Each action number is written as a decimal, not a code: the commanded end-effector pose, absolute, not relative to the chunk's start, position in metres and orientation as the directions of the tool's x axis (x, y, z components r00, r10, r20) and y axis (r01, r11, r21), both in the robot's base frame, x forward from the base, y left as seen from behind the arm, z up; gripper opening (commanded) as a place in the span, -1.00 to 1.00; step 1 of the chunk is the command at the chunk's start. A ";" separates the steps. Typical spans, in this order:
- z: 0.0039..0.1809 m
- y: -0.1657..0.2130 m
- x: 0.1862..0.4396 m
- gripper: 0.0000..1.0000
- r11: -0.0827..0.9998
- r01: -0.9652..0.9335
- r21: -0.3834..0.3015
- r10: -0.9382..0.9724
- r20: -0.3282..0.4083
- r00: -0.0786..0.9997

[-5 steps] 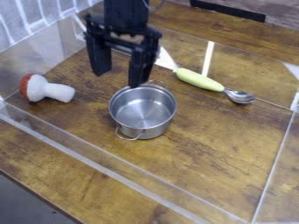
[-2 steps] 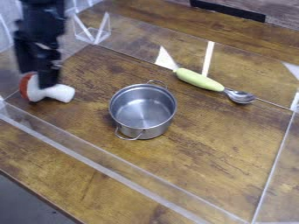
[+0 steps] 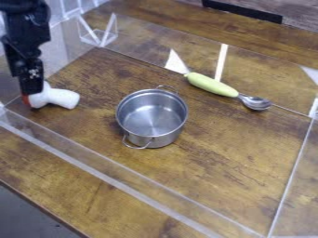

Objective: Put the mushroom in the silver pot

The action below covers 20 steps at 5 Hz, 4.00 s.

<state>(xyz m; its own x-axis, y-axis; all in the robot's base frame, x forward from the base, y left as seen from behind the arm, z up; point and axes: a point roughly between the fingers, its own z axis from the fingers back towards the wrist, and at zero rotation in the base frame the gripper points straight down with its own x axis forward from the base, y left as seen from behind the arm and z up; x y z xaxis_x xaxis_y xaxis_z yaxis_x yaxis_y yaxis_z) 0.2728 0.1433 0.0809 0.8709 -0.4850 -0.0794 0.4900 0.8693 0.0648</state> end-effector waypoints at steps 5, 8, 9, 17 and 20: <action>0.048 0.187 0.310 -1.00 0.734 0.665 0.140 -0.675 0.039 0.737; 0.048 0.190 0.339 -1.00 0.837 0.533 0.122 -0.545 0.091 0.834; 0.046 0.199 0.343 -1.00 0.888 0.445 0.116 -0.457 0.106 0.883; 0.161 0.155 0.330 -1.00 0.944 0.286 0.166 -0.312 0.155 0.938; 0.156 0.054 0.307 -1.00 0.983 0.175 0.057 -0.183 0.216 0.959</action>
